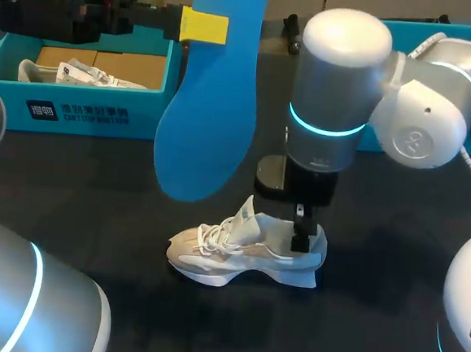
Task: Take the shoe out of the shoebox, open the shoe tongue, remove and reinsert the insole, then place the shoe into the shoebox
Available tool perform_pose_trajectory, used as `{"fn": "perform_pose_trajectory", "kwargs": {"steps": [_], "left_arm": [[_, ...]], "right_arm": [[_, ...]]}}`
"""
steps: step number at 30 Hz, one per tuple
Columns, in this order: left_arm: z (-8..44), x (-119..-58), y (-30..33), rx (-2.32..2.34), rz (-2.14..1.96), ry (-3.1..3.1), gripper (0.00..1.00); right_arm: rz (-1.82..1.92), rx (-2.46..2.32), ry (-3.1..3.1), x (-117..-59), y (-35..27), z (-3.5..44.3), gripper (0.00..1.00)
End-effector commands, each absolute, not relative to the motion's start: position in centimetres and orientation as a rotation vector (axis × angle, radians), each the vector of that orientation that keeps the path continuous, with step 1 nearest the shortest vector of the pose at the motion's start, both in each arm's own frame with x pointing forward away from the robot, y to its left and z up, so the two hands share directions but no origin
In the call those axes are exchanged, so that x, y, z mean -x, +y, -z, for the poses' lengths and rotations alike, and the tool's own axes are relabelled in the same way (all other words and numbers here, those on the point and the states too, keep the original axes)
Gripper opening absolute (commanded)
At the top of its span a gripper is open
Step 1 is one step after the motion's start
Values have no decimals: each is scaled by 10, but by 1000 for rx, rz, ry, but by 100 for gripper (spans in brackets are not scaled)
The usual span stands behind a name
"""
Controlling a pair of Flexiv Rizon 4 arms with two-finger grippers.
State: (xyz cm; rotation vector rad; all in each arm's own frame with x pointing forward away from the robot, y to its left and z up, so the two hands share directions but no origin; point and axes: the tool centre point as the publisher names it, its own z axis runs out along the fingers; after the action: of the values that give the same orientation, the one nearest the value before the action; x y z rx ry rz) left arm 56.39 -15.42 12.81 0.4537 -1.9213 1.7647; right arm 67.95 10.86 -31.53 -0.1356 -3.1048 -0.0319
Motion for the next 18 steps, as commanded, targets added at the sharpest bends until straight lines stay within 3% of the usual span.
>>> {"fn": "perform_pose_trajectory", "kwargs": {"steps": [1, 18], "left_arm": [[-129, -565, -155, -455, -1760, -1925, 0], [-129, -565, -155, -455, -1760, -1925, 0]], "right_arm": [[18, 129, -3098, -693, 116, 315, 100], [53, 101, -3082, -710, 139, 353, 100]]}}
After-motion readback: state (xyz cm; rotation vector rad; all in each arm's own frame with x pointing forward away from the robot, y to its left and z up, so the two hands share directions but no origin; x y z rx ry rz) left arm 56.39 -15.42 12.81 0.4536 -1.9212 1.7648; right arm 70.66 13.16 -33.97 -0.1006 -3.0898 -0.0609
